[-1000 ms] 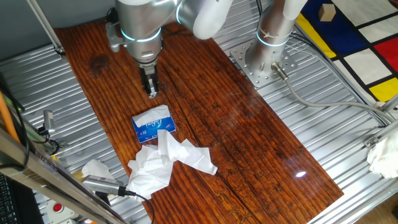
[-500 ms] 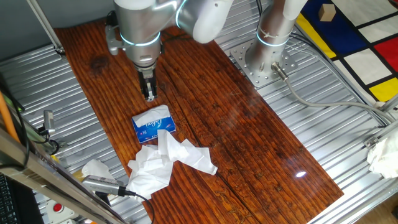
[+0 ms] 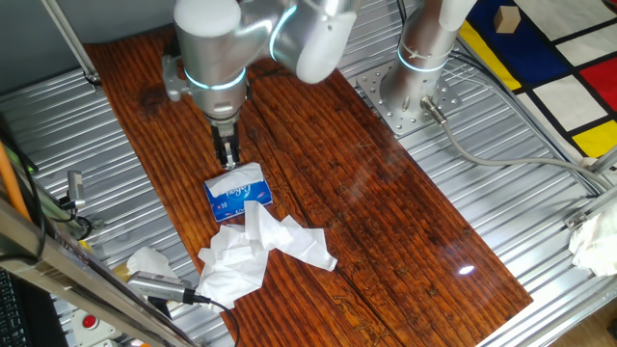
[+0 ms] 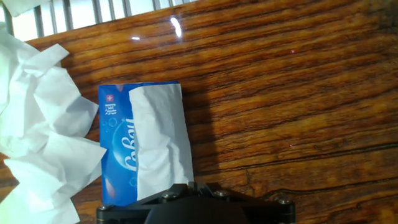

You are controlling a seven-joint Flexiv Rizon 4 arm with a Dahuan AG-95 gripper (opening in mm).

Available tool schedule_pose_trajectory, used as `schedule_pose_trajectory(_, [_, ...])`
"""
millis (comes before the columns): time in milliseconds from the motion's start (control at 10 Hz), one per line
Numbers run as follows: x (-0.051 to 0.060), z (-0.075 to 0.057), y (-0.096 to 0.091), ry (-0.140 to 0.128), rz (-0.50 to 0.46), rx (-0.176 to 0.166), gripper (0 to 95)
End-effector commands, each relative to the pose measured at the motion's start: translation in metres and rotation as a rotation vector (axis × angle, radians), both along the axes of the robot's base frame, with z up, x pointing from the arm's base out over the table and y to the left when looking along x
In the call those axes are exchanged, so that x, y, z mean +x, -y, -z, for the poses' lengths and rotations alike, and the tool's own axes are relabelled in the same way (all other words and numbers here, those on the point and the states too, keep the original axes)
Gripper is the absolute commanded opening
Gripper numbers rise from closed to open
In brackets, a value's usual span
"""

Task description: Pull out a napkin

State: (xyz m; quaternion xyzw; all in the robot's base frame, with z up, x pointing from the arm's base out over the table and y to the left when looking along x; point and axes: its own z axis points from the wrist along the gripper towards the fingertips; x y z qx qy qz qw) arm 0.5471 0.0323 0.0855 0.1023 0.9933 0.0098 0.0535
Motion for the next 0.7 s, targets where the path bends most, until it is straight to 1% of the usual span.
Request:
schedule_pose_trajectory(100, [-0.0017, -0.0046, -0.0005, -0.046, 0.0, -0.004, 0.0])
schedule_pose_trajectory(300, [-0.002, -0.0043, -0.0004, -0.04, 0.001, -0.001, 0.0])
schedule_pose_trajectory(500, [-0.003, -0.003, 0.0006, -0.021, 0.0, 0.0, 38.0])
schedule_pose_trajectory(600, [-0.0037, -0.002, 0.0013, -0.015, -0.004, 0.002, 38.0])
schedule_pose_trajectory(700, [-0.0041, -0.0015, 0.0017, -0.008, -0.01, 0.008, 57.0])
